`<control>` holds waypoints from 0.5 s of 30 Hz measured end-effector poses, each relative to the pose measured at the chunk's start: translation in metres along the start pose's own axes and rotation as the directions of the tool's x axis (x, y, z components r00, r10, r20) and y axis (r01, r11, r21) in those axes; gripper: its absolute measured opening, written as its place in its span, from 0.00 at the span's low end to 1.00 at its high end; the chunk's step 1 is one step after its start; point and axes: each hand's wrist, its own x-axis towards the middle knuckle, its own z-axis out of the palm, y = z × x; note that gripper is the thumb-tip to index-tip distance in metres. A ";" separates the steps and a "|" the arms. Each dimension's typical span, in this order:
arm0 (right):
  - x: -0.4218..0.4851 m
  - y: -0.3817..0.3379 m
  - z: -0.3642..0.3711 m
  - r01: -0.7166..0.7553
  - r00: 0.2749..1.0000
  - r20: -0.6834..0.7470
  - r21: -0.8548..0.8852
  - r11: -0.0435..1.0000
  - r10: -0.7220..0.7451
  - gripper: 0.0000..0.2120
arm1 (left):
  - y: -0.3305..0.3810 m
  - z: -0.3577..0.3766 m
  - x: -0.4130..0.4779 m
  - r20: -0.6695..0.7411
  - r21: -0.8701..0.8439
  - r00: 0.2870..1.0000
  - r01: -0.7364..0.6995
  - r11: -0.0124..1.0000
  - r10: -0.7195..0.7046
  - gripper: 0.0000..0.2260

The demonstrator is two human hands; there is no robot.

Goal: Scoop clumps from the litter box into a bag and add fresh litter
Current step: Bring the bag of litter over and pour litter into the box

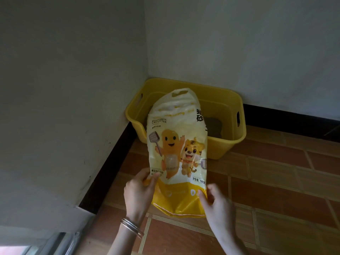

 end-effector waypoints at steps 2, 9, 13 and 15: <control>-0.003 0.005 0.004 -0.039 0.999 0.001 0.016 0.999 0.039 0.12 | -0.003 0.003 -0.002 -0.003 0.044 1.000 0.017 0.999 -0.017 0.10; 0.027 -0.002 -0.002 -0.117 0.992 -0.007 0.299 0.947 0.125 0.20 | 0.011 0.007 0.028 0.148 -0.064 0.974 0.181 0.981 -0.170 0.12; 0.078 -0.021 -0.010 -0.102 0.995 0.050 0.363 0.926 0.090 0.26 | 0.021 0.015 0.067 0.174 -0.045 0.964 0.212 0.976 -0.201 0.17; 0.106 -0.032 -0.011 -0.077 0.996 0.063 0.371 0.925 0.058 0.26 | 0.025 0.020 0.088 0.157 -0.051 0.964 0.225 0.973 -0.215 0.18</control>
